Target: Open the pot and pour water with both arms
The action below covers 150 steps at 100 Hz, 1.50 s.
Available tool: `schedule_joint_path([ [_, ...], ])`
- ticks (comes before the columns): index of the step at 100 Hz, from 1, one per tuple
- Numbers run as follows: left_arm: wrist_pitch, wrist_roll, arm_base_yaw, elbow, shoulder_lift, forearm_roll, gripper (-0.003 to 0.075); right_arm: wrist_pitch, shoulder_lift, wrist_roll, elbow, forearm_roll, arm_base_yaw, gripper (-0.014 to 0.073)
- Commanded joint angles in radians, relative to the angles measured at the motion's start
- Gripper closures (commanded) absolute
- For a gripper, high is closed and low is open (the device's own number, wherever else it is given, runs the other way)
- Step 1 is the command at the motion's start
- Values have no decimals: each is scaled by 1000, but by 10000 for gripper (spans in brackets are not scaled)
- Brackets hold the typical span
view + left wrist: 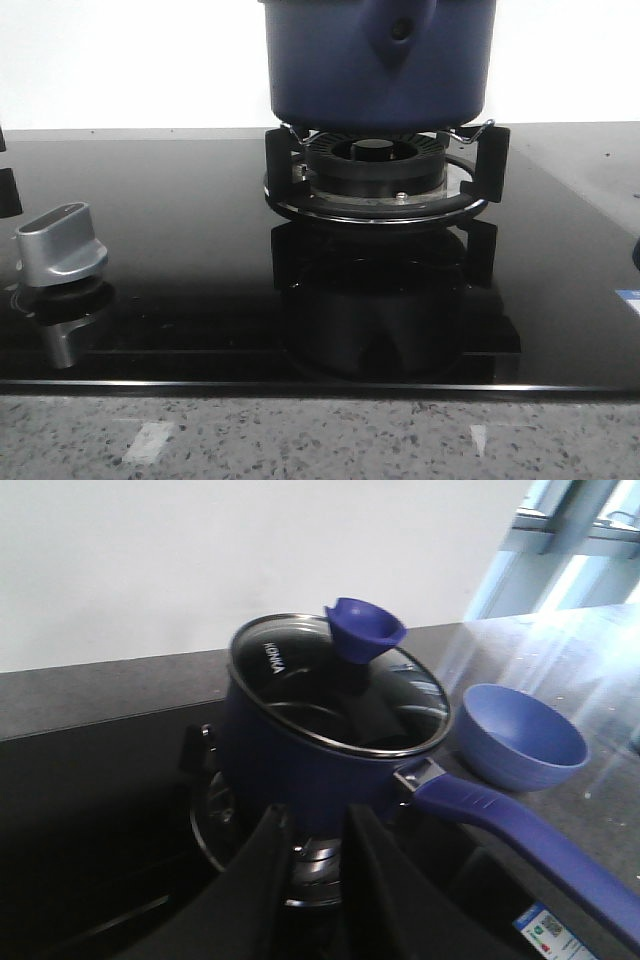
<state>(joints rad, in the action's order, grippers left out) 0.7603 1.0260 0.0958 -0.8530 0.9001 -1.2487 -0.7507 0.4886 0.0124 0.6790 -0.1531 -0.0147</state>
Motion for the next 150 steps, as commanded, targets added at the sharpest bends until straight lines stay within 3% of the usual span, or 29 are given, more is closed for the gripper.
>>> schedule_joint_path([
  [1, 43, 116, 0, -59, 70, -185, 467, 64, 14, 17, 35, -11, 3, 291],
  [11, 140, 234, 0, -97, 162, -274, 323, 64, 14, 17, 35, -11, 3, 222],
  [18, 209, 317, 9, -125, 223, -327, 276, 66, 14, 17, 35, -11, 3, 223],
  [36, 237, 445, 106, -227, 371, -340, 276, 70, 14, 17, 35, -11, 3, 223],
  [62, 121, 579, 245, -408, 593, -340, 276, 68, 14, 17, 35, -11, 3, 223],
  [105, 95, 599, 279, -624, 792, -342, 243, 66, 14, 17, 35, -11, 3, 223],
  [150, -55, 657, 364, -645, 820, -343, 237, 60, 14, 17, 35, -11, 3, 223],
])
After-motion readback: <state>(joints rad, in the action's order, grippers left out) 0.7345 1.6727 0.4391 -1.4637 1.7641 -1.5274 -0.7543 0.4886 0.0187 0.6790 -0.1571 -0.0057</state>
